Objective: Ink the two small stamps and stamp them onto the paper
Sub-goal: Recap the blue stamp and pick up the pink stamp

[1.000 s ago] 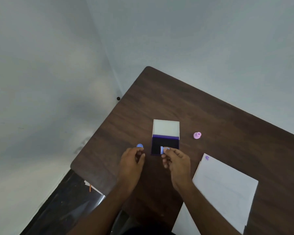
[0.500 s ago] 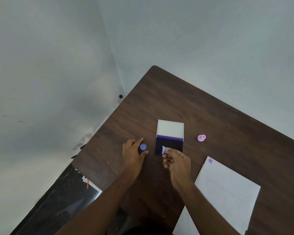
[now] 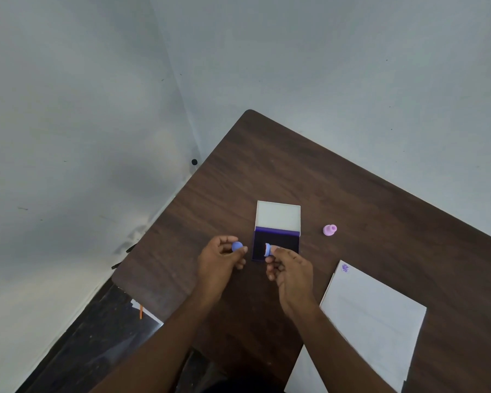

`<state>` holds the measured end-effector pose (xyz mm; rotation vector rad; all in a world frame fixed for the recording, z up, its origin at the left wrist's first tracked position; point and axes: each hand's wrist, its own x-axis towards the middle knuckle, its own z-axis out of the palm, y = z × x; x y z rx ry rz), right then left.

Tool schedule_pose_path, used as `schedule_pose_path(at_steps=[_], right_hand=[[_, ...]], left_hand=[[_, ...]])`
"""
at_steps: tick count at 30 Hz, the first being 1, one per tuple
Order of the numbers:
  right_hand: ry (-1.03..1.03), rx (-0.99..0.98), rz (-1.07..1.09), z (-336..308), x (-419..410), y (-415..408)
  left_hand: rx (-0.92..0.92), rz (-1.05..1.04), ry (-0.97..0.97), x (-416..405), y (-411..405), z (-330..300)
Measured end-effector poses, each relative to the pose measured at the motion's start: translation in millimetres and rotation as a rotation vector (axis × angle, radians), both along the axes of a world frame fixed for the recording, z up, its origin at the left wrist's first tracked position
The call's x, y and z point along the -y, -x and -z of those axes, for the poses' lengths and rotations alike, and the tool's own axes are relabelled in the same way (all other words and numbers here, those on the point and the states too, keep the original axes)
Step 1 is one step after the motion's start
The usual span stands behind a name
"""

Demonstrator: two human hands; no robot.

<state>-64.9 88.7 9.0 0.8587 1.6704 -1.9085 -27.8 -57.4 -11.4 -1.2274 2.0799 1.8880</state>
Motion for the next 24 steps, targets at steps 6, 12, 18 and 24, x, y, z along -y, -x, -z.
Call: schedule_pose_path(at_steps=[6, 12, 18, 24], right_hand=[[0.007, -0.013, -0.002, -2, 0, -1], [0.018, -0.025, 0.002, -4, 0, -1], [0.028, 0.002, 0.031, -6, 0, 2], [0.078, -0.019, 0.04, -7, 1, -1]], left_hand=[[0.0, 0.019, -0.265, -4, 2, -14], [-0.046, -0.071, -0.437, -5, 6, -22], [-0.037, -0.099, -0.575, -5, 11, -30], [-0.146, -0.021, -0.436, -10, 7, -34]])
